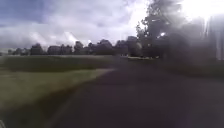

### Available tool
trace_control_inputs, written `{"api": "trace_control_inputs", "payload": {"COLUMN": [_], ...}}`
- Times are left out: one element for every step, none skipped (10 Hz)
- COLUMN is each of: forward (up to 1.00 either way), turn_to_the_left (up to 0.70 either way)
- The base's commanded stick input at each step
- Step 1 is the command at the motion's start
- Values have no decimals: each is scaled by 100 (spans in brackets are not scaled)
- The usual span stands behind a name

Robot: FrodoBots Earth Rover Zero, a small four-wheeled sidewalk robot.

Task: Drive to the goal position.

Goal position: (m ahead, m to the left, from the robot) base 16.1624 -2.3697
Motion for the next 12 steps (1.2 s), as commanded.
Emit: {"api": "trace_control_inputs", "payload": {"forward": [70, 70, 70, 70, 70, 70, 70, 70, 70, 70, 70, 70], "turn_to_the_left": [0, 0, 0, -5, -8, -12, -25, -25, -25, -25, -25, -12]}}
